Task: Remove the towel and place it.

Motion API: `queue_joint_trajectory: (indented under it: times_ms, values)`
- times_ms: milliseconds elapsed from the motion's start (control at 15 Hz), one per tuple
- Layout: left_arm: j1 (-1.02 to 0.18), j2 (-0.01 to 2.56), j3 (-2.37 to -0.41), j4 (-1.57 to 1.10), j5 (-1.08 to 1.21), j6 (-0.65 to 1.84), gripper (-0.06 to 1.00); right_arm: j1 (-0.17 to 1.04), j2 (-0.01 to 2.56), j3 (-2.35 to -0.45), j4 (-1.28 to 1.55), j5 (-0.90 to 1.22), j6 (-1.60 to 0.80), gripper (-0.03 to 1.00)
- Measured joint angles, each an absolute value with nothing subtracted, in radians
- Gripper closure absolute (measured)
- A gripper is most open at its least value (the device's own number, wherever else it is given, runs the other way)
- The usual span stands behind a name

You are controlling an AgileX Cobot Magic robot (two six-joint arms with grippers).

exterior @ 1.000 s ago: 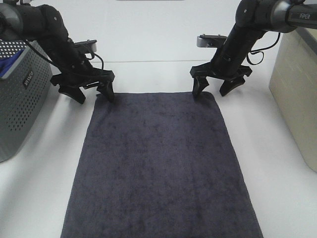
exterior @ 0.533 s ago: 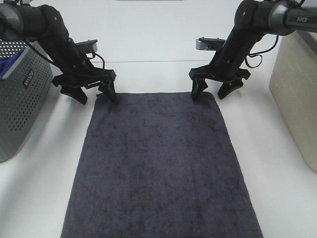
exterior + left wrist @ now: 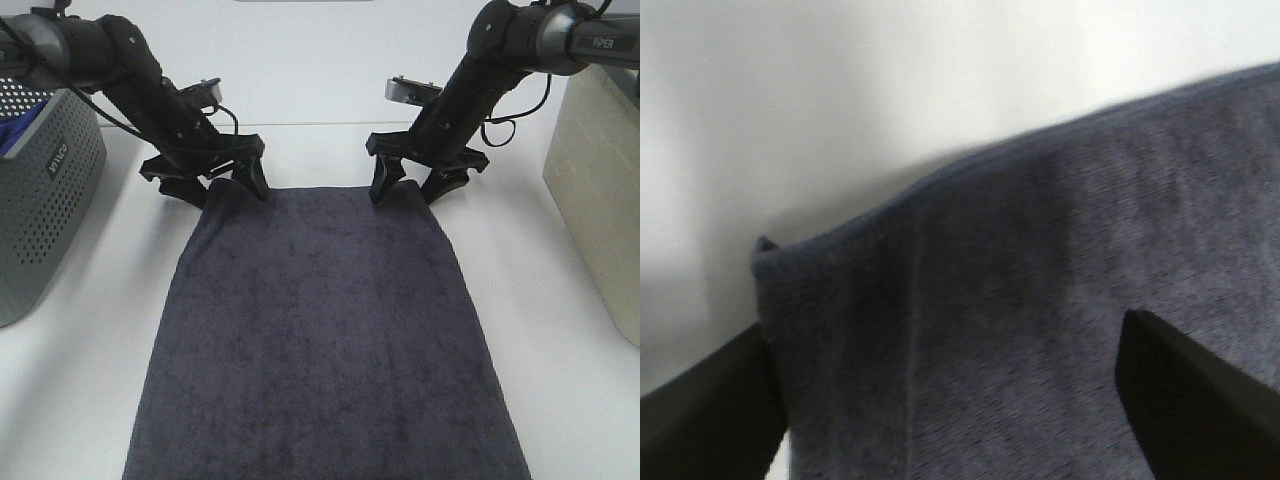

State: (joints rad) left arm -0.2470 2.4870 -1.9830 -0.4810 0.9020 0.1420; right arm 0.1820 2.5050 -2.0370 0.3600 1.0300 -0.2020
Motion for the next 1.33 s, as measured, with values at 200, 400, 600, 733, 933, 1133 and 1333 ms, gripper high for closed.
queue_joint_trajectory:
  times_ms: [200,400,600,733,933,1133,1333]
  values:
    - [-0.304,2.496,-1.983,-0.487,0.86,0.142,0.29,0.232,2.509,-2.037,0.348,1.022,-0.208,0.34]
    - [-0.313,2.503,-1.983,-0.442,0.859,0.141,0.73,0.238,2.512,-2.037,0.284,1.019,-0.201,0.66]
    - [-0.311,2.506,-1.983,-0.419,0.859,0.152,0.94,0.237,2.513,-2.037,0.259,1.015,-0.202,0.95]
    - [-0.311,2.506,-1.983,-0.419,0.857,0.175,0.94,0.237,2.513,-2.035,0.253,1.006,-0.21,0.95]
    - [-0.312,2.491,-1.981,-0.364,0.752,0.181,0.94,0.238,2.482,-2.035,0.147,0.868,-0.218,0.95]
    - [-0.312,2.48,-2.042,-0.282,0.701,0.181,0.94,0.238,2.457,-2.035,0.116,0.754,-0.22,0.95]
    - [-0.312,2.477,-2.093,-0.233,0.661,0.181,0.94,0.238,2.445,-2.035,0.11,0.675,-0.22,0.95]
